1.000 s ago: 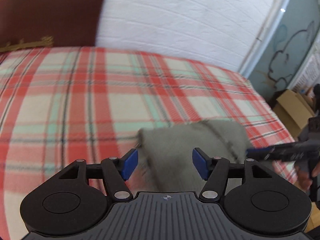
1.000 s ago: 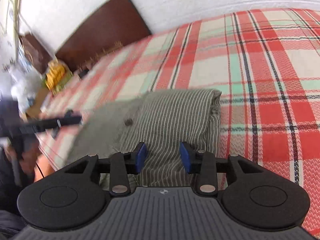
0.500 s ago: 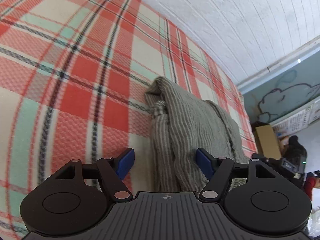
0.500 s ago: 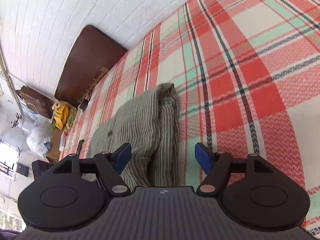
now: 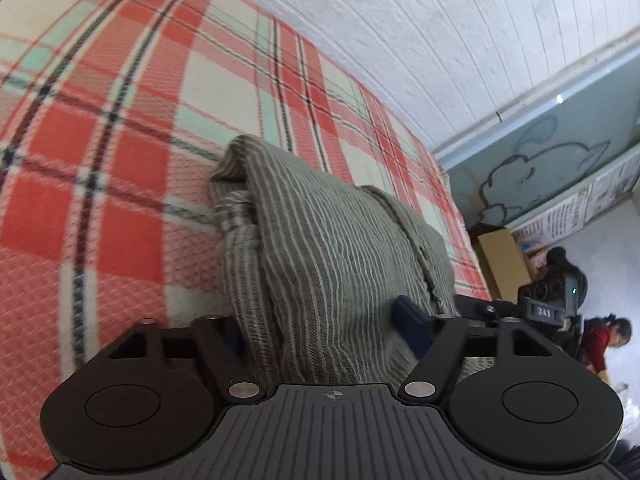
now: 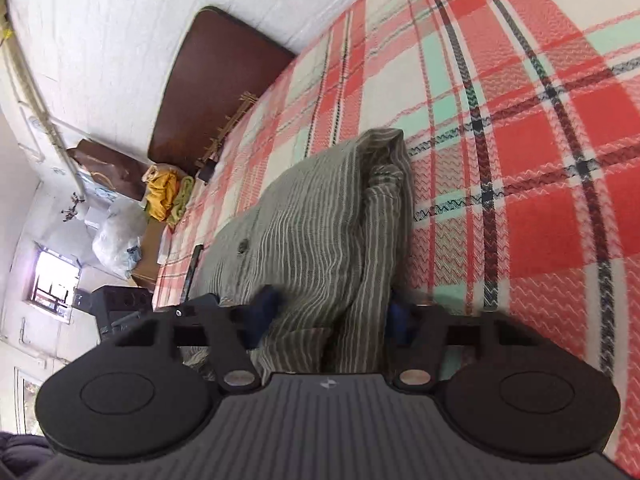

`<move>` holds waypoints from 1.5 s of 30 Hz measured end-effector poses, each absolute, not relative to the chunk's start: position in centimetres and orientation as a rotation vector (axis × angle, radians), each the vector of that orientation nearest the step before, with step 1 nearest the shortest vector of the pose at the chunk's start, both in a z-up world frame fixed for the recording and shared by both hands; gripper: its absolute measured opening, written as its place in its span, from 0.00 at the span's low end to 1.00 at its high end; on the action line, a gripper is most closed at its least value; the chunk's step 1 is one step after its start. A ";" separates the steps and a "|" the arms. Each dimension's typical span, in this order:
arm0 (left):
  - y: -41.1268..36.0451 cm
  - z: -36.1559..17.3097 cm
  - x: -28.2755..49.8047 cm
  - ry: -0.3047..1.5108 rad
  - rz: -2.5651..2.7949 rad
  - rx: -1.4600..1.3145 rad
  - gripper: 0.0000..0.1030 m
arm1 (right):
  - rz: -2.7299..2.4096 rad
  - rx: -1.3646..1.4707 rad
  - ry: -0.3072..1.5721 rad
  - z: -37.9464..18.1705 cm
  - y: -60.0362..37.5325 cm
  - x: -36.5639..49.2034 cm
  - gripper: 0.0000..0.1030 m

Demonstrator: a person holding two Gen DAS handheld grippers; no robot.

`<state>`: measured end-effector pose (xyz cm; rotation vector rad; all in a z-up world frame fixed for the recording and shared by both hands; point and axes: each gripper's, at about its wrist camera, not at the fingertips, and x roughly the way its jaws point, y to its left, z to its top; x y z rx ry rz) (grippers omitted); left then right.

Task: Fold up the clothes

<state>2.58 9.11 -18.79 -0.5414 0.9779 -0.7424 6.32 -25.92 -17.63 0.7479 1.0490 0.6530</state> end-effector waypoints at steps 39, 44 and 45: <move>2.7 -11.6 -1.2 0.496 -0.660 0.483 0.71 | 0.509 0.198 0.663 -10.3 -14.6 4.7 0.61; 1.7 -12.5 0.0 0.500 -0.705 0.563 0.52 | 0.515 0.011 0.661 -10.4 -10.6 3.5 0.43; 1.5 -12.8 0.4 0.502 -0.712 0.582 0.43 | 0.503 -0.032 0.656 -10.4 -9.9 3.5 0.38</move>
